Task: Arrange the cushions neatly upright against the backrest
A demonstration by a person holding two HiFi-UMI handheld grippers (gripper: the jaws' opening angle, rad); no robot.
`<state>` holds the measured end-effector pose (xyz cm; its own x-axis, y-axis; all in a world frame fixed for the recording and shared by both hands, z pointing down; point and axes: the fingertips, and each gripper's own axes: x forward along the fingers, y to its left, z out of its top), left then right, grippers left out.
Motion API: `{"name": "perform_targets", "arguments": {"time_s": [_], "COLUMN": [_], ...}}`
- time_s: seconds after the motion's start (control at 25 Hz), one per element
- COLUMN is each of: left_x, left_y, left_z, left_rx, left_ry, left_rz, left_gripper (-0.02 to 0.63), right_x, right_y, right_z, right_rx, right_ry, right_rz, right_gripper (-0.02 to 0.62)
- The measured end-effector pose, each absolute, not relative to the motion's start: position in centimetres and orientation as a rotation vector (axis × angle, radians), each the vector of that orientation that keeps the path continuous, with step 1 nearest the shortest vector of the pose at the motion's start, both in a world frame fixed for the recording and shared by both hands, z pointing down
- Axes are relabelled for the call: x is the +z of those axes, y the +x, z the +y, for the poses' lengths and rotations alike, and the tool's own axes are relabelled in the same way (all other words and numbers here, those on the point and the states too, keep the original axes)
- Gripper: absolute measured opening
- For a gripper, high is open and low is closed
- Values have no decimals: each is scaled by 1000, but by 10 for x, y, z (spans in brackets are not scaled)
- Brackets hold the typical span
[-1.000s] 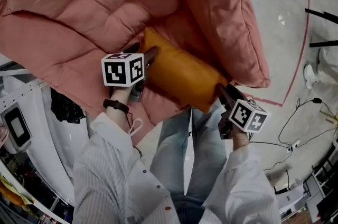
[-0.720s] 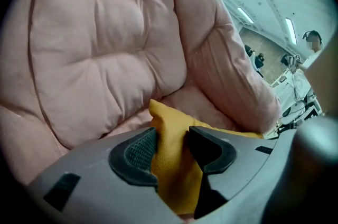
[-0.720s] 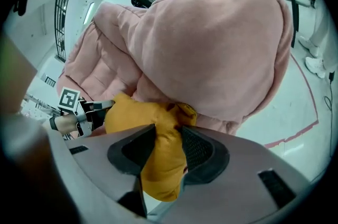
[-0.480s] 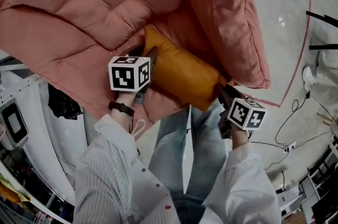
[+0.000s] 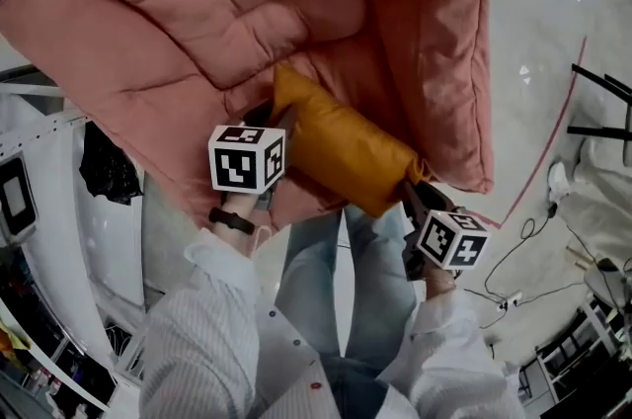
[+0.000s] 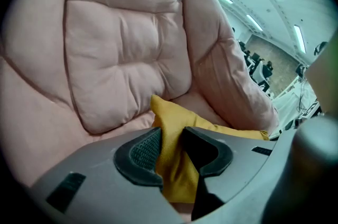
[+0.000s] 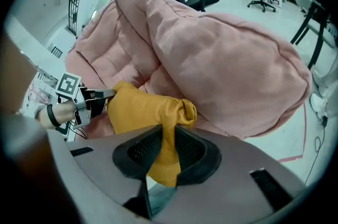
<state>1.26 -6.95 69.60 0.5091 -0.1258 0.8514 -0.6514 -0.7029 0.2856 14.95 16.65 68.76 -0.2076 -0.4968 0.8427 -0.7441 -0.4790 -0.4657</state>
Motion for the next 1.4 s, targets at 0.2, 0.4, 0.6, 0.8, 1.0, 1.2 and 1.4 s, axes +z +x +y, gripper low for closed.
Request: {"name": "perform_targets", "arguments": {"time_s": [0.2, 0.4, 0.6, 0.8, 1.0, 1.2, 1.4], "left_x": [674, 656, 644, 625, 608, 593, 582], "left_y": [-8, -36, -52, -65, -68, -66, -66], "left_z": [-76, -89, -106, -118, -129, -149, -171], "left_rx": [1033, 908, 807, 740, 715, 660, 617], "left_ry": [2107, 2008, 1930, 1894, 1898, 1918, 1923], "left_rz": [-788, -924, -1004, -1058, -1096, -1153, -1200], "left_gripper": [146, 143, 140, 135, 129, 121, 121], "right_x": [668, 648, 629, 613, 603, 598, 589], "right_y": [166, 179, 190, 195, 199, 205, 208], "right_z": [135, 82, 25, -28, -62, -94, -135], "right_rx": [1612, 1435, 1266, 1139, 1065, 1045, 992], "right_ry": [1733, 1625, 1581, 1510, 1467, 1477, 1482], "right_rz": [-1538, -1639, -1702, -1762, -1809, -1853, -1912], "right_gripper": [77, 77, 77, 77, 77, 77, 77]}}
